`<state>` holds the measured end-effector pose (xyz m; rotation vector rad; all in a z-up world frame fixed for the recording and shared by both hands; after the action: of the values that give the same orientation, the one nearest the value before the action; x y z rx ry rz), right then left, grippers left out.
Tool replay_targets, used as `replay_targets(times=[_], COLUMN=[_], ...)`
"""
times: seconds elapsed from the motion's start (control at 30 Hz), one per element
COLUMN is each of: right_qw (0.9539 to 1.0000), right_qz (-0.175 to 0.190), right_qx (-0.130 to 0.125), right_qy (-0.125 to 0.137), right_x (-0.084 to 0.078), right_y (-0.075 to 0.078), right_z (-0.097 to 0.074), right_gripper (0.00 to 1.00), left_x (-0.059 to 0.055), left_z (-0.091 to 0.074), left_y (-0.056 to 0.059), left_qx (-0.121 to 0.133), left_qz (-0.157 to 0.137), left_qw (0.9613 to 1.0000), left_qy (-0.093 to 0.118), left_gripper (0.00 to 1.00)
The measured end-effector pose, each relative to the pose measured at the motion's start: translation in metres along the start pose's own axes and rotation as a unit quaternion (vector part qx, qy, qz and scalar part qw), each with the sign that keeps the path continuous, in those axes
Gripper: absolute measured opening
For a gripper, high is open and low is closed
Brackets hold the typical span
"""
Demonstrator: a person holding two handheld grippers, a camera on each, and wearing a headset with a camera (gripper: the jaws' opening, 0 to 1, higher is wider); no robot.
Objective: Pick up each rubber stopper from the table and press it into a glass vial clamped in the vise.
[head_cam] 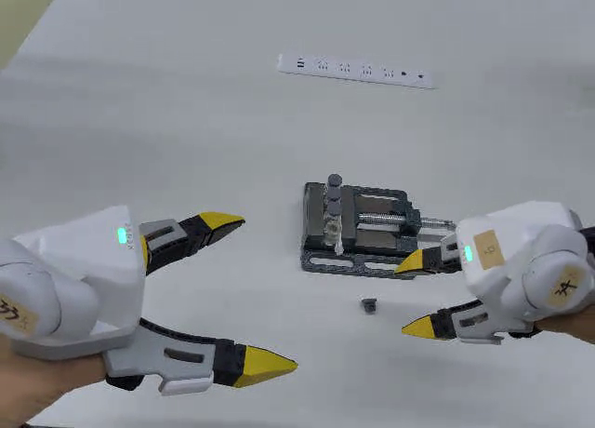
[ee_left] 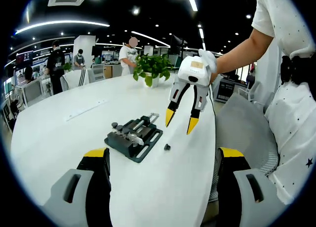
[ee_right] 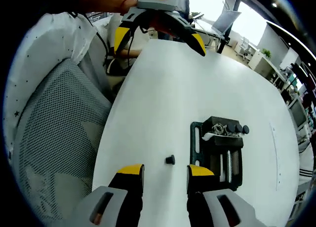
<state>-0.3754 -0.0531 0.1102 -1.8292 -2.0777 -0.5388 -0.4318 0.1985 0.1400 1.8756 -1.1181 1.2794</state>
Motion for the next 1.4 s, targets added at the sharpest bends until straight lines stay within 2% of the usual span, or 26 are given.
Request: replay_targets(times=[0.13, 0.7, 1.07, 1.4], right_qw=[0.9997, 0.9986, 0.9984, 0.9984], right_qz=[-0.017, -0.034, -0.033, -0.034], right_qx=[0.004, 0.018, 0.024, 0.023], right_qy=[-0.016, -0.036, -0.04, -0.04], right_x=[-0.001, -0.005, -0.009, -0.009], right_y=[0.002, 0.015, 0.02, 0.016], right_z=[0.011, 0.044, 0.05, 0.05], right_gripper=[0.27, 0.15, 0.1, 0.05], left_x=[-0.002, -0.006, -0.009, -0.008], left_z=[0.0, -0.002, -0.004, -0.003], left_y=[0.0, -0.002, -0.002, 0.0], left_qx=[0.0, 0.01, 0.014, 0.013], left_qz=[-0.003, -0.013, -0.021, -0.021], left_qw=[1.0, 0.9999, 0.9997, 0.9997], left_qy=[-0.001, 0.0, 0.001, 0.0], left_gripper=[0.88, 0.88, 0.88, 0.88])
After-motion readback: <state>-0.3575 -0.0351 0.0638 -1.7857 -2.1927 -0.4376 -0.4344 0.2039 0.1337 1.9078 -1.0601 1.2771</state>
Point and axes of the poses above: the centre of the closed fingertips' face, and the gripper's own axes: z roughly forward along the fingers, y roughly to its right, x roughly out of its top, the point moved 10 cm from there along -z, roughly backward along the fingers, and after that the axes turned 5 degrees about z, right-handed, at the moved point
